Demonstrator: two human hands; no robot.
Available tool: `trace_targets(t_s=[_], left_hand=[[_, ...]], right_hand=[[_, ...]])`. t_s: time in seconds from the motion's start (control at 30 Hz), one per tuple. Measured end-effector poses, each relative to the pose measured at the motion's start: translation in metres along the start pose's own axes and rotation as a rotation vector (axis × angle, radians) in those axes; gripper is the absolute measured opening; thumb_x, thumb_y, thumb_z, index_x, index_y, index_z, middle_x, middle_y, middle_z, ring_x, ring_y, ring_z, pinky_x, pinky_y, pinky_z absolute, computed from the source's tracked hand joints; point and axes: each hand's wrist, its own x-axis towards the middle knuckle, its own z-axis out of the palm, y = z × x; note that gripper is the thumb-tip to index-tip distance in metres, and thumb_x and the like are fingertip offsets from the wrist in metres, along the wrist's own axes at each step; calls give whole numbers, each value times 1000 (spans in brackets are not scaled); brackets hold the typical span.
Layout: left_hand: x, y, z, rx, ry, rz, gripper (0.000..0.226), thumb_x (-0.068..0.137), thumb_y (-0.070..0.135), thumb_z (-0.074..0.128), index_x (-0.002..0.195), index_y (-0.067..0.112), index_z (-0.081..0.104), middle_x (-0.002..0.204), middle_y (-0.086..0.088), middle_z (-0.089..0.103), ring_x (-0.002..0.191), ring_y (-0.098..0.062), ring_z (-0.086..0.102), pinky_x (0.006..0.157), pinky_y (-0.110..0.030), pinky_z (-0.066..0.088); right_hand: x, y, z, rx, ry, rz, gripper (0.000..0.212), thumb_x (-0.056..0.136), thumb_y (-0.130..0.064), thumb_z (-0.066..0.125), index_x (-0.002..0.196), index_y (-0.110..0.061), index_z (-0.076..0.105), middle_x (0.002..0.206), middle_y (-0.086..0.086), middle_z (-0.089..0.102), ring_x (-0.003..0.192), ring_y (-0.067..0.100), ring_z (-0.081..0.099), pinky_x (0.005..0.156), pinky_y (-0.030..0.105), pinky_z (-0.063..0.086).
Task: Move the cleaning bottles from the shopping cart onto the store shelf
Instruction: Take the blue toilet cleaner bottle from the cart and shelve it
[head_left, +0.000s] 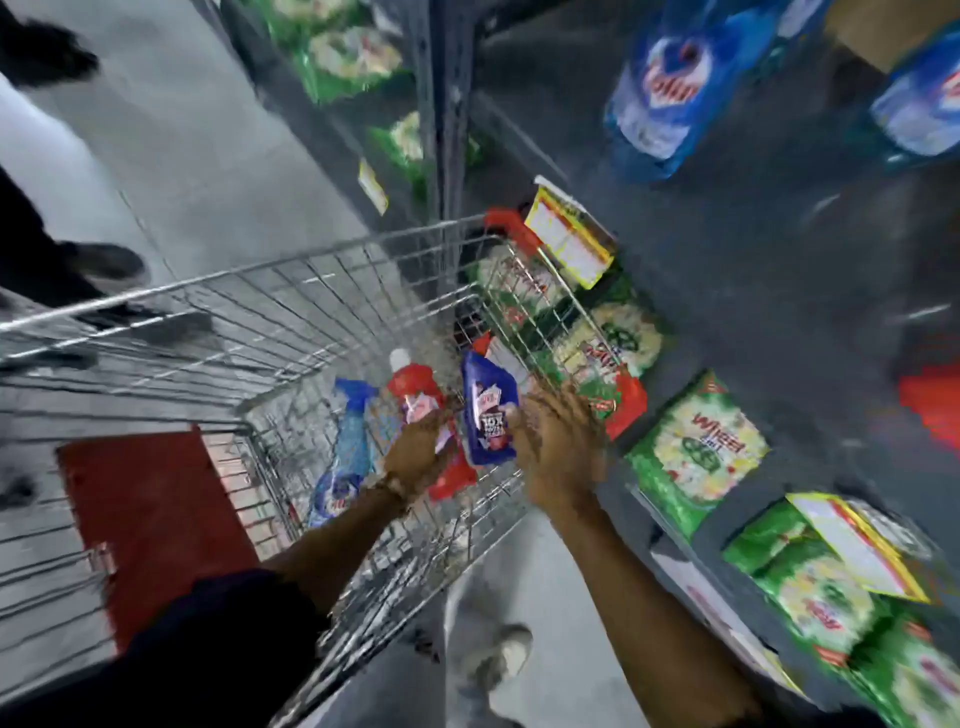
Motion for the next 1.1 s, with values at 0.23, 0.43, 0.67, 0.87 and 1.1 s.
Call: trace_targets(t_s=[0.23, 0.43, 0.67, 0.87, 1.1], left_hand=[[55, -37, 76, -358, -54, -415, 43, 78, 49, 45, 92, 12, 62, 107, -31, 62, 100, -41, 60, 91, -50, 47], [41, 24, 53, -667, -59, -409, 38, 88, 39, 49, 115, 12, 53, 112, -2, 62, 102, -19, 59, 86, -23, 51], [91, 55, 15, -380, 117, -481, 66, 64, 14, 82, 116, 1, 43, 114, -21, 62, 101, -33, 60, 74, -29, 39], [30, 106, -48, -484, 214, -221, 63, 61, 10, 85, 114, 9, 51, 103, -14, 70, 79, -21, 69, 75, -38, 59], [-68, 220, -80, -647, 158, 57, 38, 73, 13, 77, 108, 16, 62, 87, -1, 76, 68, -10, 72, 57, -23, 56]], right_hand=[[8, 4, 7, -216, -18, -7, 52, 93, -52, 29, 122, -24, 62, 136, -4, 59, 142, 22, 30, 112, 40, 12], [10, 8, 5, -236, -52, -32, 48, 95, -51, 28, 125, -28, 58, 136, -11, 57, 145, 17, 20, 114, 38, 11], [11, 7, 0, -141, -49, -2, 61, 92, -56, 25, 137, -21, 47, 146, -2, 48, 145, 20, 22, 115, 42, 16], [5, -8, -26, 193, -86, 117, 69, 93, -57, 31, 149, -17, 24, 158, 7, 26, 143, 24, 24, 117, 43, 21], [-50, -16, -121, 1150, -116, 360, 21, 94, -36, 51, 88, -23, 66, 86, -2, 69, 76, 12, 68, 65, 28, 57]])
